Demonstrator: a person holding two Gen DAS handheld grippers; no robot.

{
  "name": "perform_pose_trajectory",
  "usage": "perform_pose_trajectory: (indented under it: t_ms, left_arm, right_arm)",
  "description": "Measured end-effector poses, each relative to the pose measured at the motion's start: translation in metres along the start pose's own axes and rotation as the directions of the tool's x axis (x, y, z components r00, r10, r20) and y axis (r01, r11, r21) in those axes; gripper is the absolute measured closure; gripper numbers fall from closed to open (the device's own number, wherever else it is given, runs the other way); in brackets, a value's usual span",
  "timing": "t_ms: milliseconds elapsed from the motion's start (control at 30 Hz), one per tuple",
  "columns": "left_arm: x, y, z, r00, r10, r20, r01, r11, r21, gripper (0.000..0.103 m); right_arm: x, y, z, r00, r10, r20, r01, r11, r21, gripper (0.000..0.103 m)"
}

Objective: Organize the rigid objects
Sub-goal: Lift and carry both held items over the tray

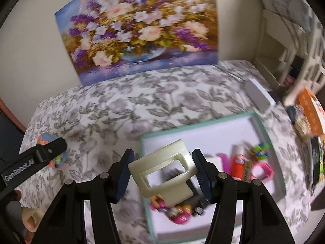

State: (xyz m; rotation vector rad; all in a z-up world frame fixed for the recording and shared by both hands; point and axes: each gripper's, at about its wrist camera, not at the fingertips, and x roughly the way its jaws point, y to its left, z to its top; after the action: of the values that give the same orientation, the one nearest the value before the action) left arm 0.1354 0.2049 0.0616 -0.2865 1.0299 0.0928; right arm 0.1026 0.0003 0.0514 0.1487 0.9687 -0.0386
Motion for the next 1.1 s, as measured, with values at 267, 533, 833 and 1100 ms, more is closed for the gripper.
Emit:
perform_pose_trajectory:
  t_ms: [267, 533, 833, 1100]
  left_arm:
    - [-0.007, -0.033, -0.045, 0.998, -0.045, -0.04, 0.048, 0.996, 0.079, 0.029]
    - [-0.004, -0.074, -0.079, 0.996, -0.047, -0.077, 0.061, 0.979, 0.192, 0.029]
    - [0.017, -0.125, -0.116, 0.984, -0.06, -0.17, 0.109, 0.949, 0.295, 0.029]
    - [0.032, -0.154, -0.131, 0.978, -0.038, -0.204, 0.115, 0.918, 0.379, 0.029]
  right_arm:
    - [-0.018, -0.045, -0.019, 0.999, -0.033, -0.019, 0.034, 0.997, 0.069, 0.042]
    - [-0.011, -0.092, -0.033, 0.993, -0.068, -0.101, 0.083, 0.985, 0.153, 0.042]
    - [0.013, -0.136, -0.044, 0.969, -0.117, -0.218, 0.163, 0.964, 0.209, 0.042]
    - [0.016, -0.147, -0.047, 0.963, -0.103, -0.248, 0.162, 0.959, 0.233, 0.042]
